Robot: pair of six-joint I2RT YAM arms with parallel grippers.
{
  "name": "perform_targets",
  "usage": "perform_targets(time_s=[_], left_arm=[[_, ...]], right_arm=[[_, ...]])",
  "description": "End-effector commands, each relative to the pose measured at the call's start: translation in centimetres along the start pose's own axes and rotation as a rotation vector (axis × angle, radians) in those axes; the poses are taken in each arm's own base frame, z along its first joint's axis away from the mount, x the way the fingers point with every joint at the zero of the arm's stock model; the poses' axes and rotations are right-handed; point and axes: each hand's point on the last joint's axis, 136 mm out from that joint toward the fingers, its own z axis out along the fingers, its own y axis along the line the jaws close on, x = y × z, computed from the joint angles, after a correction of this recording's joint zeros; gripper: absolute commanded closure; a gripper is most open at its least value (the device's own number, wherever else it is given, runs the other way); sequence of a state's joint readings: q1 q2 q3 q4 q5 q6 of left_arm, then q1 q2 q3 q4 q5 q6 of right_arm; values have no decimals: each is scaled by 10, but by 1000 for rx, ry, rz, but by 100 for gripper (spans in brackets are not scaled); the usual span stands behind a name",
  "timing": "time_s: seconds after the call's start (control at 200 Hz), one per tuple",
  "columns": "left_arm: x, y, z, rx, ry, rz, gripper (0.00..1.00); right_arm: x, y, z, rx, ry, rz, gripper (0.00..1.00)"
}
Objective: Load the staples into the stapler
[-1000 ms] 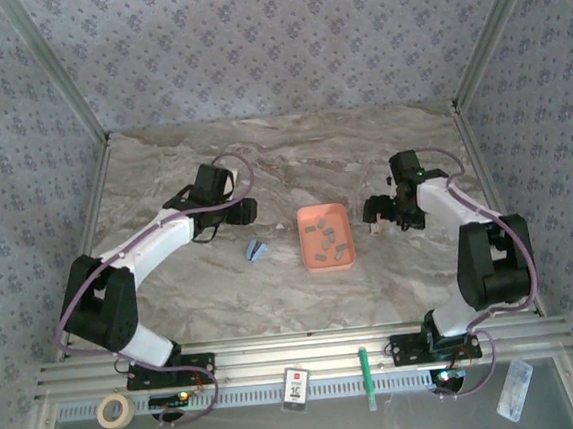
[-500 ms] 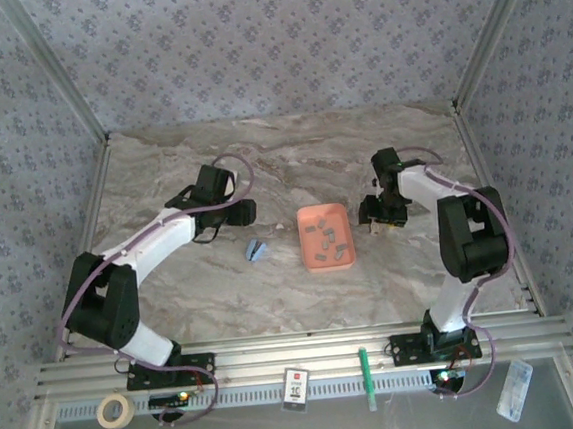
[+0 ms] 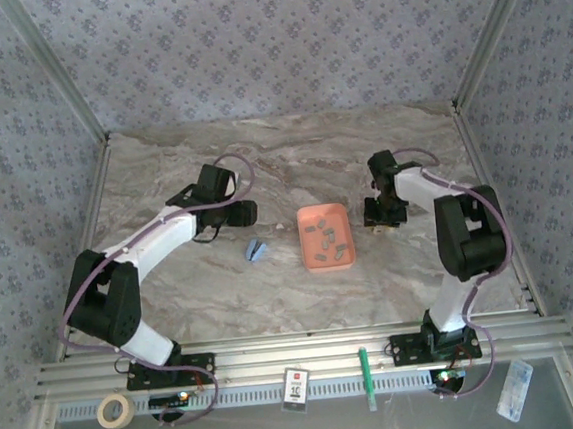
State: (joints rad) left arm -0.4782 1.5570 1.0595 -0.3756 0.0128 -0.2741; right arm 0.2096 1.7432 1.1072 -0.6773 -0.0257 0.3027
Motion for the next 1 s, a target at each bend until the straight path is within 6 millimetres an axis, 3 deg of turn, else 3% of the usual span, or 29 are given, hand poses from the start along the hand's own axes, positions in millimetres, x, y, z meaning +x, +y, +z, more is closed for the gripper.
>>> perform_targets(time_s=[0.0,0.21,0.425,0.55,0.69,0.81,0.995], left_arm=[[-24,-17,-28,72,-60,21,23],[-55,-62,-78,304,-154,90,23],[-67,-102,-132,540,-242,135,24],[-60,-120,-154,631,-286,236,24],[-40,-142,-168,721,-324,392,24],[-28,-150,-168,753,-324,436,24],[-24,-155,-164,786,-309,399,24]], right_arm=[[-14,11,-42,-19,-168,-78,62],[-27,63,-130,-218,-542,-242,64],[-8,123,-194,-360,-899,-570,67],[6,150,-208,-381,-1004,-729,66],[21,179,-209,-379,-1043,-878,65],[29,196,-208,-357,-1073,-955,64],[37,213,-213,-334,-1129,-1017,63]])
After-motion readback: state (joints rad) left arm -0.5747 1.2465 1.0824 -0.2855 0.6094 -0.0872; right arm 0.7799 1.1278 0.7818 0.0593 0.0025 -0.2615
